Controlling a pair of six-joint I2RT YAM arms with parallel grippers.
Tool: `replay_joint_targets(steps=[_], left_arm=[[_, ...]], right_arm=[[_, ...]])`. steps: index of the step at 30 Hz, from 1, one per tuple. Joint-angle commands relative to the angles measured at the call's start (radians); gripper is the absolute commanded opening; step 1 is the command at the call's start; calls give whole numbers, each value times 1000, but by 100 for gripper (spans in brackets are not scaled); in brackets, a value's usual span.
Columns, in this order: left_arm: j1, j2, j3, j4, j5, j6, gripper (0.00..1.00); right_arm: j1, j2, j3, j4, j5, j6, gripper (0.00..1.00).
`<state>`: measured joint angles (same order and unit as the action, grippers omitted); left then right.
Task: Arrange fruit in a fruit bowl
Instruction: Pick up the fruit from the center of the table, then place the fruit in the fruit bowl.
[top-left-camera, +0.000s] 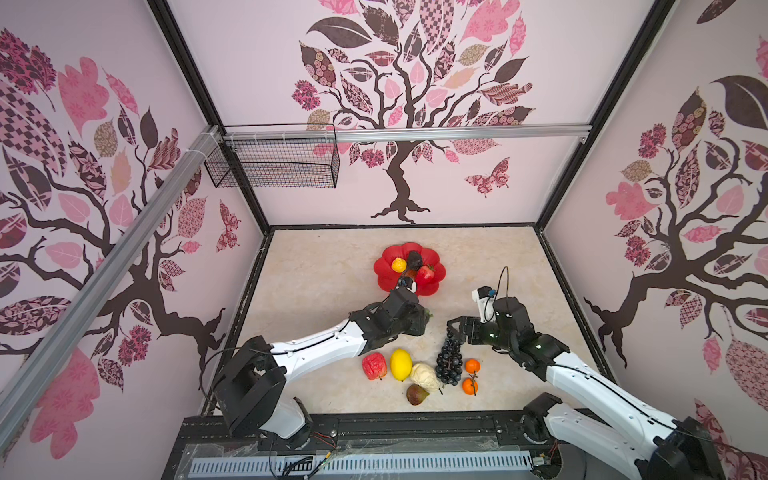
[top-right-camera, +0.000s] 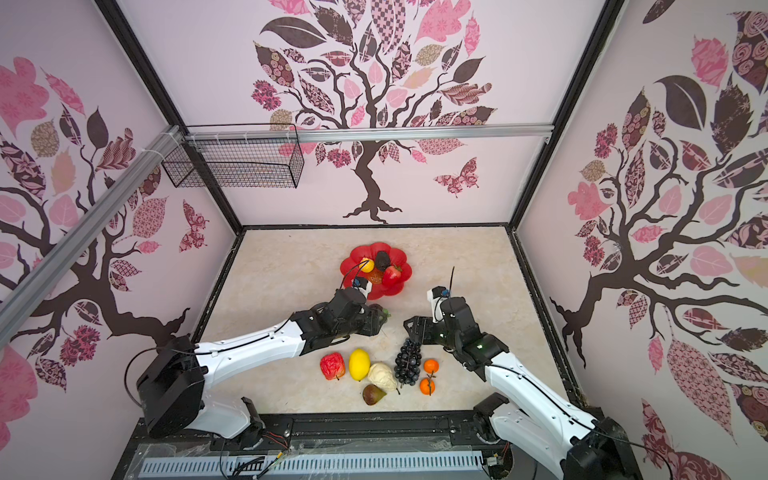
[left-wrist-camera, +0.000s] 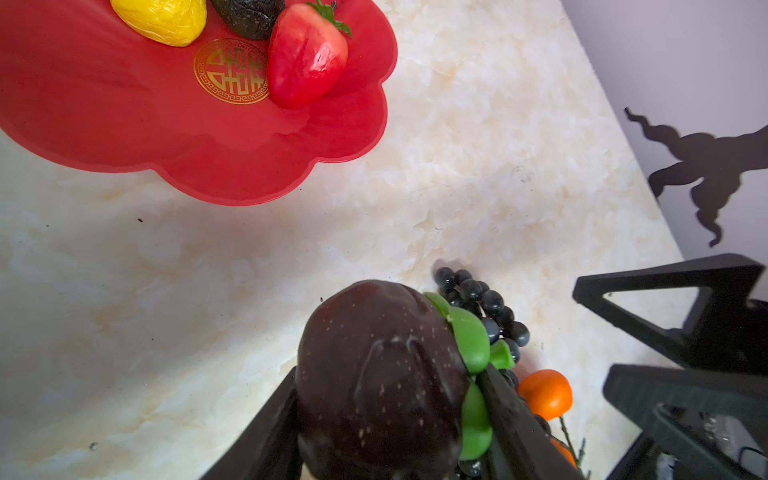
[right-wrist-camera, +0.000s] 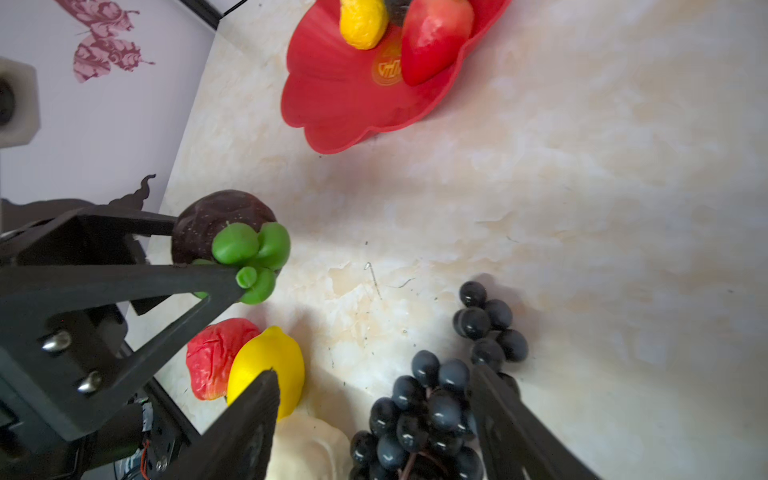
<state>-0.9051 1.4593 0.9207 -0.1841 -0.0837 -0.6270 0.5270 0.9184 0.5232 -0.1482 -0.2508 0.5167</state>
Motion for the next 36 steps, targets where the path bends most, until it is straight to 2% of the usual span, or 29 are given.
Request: replay_joint_targets(steps=[1, 9, 20, 36], left_arm=[[6, -46, -76, 90, 42, -33, 55], [6, -119, -163, 175, 86, -25, 55], [6, -147, -226, 247, 140, -22, 55], [6, -130, -232, 286, 223, 7, 55]], right_arm=[[45, 18, 53, 35, -49, -6, 73], [69, 81, 82, 86, -115, 28, 58], [131, 117, 113, 99, -108, 47, 38], [139, 131, 120, 83, -99, 39, 23]])
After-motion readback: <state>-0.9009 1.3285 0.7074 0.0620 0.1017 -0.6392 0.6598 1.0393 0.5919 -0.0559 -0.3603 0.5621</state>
